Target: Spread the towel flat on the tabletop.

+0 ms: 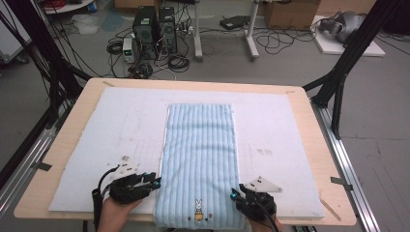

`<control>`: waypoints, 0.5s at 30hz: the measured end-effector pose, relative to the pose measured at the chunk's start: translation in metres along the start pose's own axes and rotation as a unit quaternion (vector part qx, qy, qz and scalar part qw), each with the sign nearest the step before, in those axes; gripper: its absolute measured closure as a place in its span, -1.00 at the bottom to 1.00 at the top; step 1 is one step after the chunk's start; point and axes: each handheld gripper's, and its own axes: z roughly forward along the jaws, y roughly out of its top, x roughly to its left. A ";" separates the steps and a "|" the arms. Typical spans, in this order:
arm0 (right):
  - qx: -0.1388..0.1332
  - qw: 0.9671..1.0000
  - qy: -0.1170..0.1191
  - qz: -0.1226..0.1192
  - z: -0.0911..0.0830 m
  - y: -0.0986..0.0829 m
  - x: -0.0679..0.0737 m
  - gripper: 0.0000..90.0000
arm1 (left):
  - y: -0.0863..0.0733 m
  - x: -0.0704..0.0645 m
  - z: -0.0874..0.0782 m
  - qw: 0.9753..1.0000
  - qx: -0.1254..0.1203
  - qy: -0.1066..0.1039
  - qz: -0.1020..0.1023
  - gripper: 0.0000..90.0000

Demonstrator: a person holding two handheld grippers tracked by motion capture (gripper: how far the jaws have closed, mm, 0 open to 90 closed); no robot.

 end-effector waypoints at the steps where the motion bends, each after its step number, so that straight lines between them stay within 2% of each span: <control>1: 0.008 1.000 -0.007 -0.002 0.003 0.000 0.000 0.46 | 0.001 0.000 0.006 1.000 0.008 0.005 0.002 0.48; 2: 0.016 1.000 -0.014 -0.004 0.006 -0.001 0.000 0.47 | 0.001 -0.001 0.012 1.000 0.016 0.012 0.005 0.48; 5: 0.010 1.000 -0.015 -0.005 0.006 -0.004 0.000 0.59 | 0.000 -0.008 0.019 0.999 0.009 0.043 0.024 0.55; 6: 0.008 1.000 -0.012 -0.003 0.005 -0.005 0.000 0.70 | -0.001 -0.011 0.019 0.998 0.008 0.059 0.033 0.68; 7: 0.007 1.000 -0.006 -0.005 0.004 -0.006 0.000 0.82 | -0.001 -0.011 0.019 0.997 0.008 0.064 0.035 0.84; 9: 0.007 1.000 -0.003 -0.008 0.003 -0.007 0.002 0.90 | 0.000 -0.011 0.019 0.997 0.011 0.064 0.033 0.94; 12: 0.005 1.000 0.001 -0.005 0.001 -0.009 0.002 0.92 | 0.000 -0.009 0.016 0.998 0.013 0.063 0.016 0.95; 15: 0.009 1.000 -0.001 -0.011 -0.006 -0.014 0.004 0.92 | -0.004 -0.008 0.010 0.998 0.013 0.060 0.012 0.95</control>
